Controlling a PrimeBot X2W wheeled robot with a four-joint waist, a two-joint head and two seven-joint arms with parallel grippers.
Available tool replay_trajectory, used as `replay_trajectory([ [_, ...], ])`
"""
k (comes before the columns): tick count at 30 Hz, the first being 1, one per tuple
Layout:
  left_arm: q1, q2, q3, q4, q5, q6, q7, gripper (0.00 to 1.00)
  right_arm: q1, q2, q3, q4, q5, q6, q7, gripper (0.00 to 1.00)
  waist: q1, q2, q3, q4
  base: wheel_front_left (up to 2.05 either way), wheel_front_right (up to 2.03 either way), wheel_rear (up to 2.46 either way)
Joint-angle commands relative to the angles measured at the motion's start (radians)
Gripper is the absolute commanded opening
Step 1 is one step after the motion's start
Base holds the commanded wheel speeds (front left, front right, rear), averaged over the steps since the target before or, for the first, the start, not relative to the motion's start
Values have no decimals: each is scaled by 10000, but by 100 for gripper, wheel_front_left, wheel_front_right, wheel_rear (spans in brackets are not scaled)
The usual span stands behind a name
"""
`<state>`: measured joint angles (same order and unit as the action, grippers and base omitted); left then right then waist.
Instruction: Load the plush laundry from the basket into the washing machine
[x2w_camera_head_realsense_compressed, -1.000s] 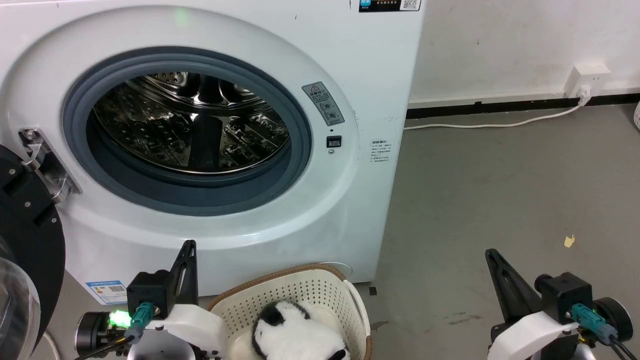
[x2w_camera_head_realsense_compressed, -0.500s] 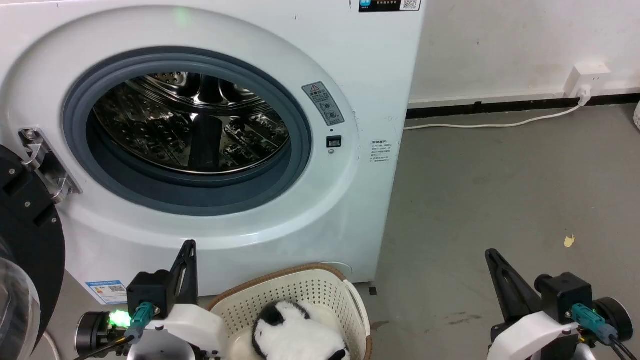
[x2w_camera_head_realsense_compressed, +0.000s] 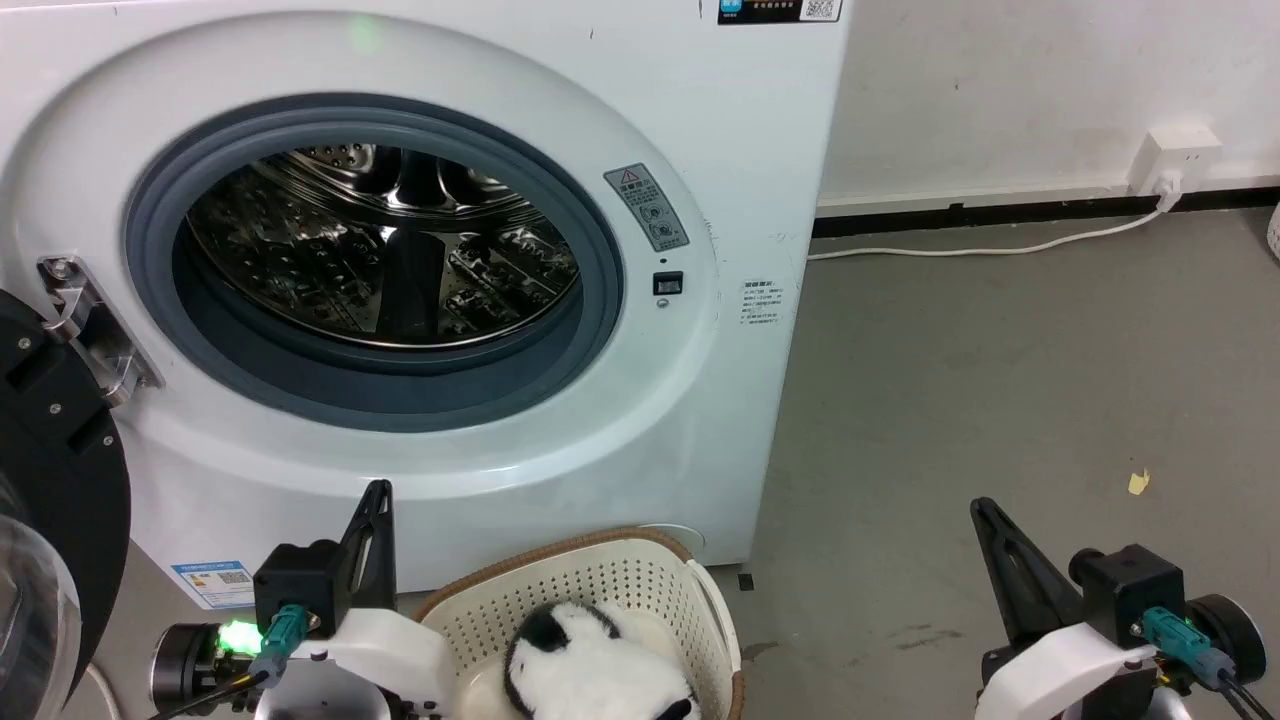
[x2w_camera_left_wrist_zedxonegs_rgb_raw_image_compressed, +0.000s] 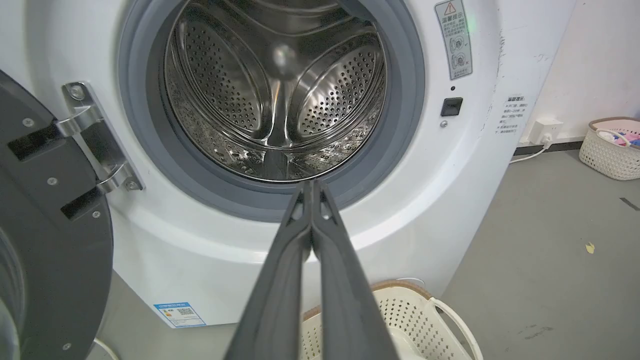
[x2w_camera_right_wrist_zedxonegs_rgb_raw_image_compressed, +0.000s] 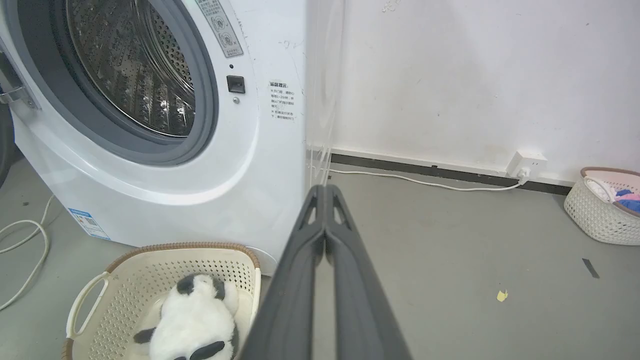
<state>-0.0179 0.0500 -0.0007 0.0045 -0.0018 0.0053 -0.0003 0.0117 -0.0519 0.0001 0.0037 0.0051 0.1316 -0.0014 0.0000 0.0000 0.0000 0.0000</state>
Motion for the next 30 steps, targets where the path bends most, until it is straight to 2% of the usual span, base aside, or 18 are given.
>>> replay_trajectory([
  [1, 179, 3, 7, -45, 18, -53, 3, 0, -117, 17, -1, -37, -51, -9, 14, 0, 0, 0, 0, 0, 0, 0, 0],
  [29, 179, 3, 7, -45, 18, -53, 3, 0, -117, 17, -1, -37, -51, -9, 14, 0, 0, 0, 0, 0, 0, 0, 0],
  [30, -2, 0, 0, 2, 0, 4, 0, 100, 2, 0, 2, 2, 2, 0, 0, 100, 0, 0, 0, 0, 0, 0, 0],
])
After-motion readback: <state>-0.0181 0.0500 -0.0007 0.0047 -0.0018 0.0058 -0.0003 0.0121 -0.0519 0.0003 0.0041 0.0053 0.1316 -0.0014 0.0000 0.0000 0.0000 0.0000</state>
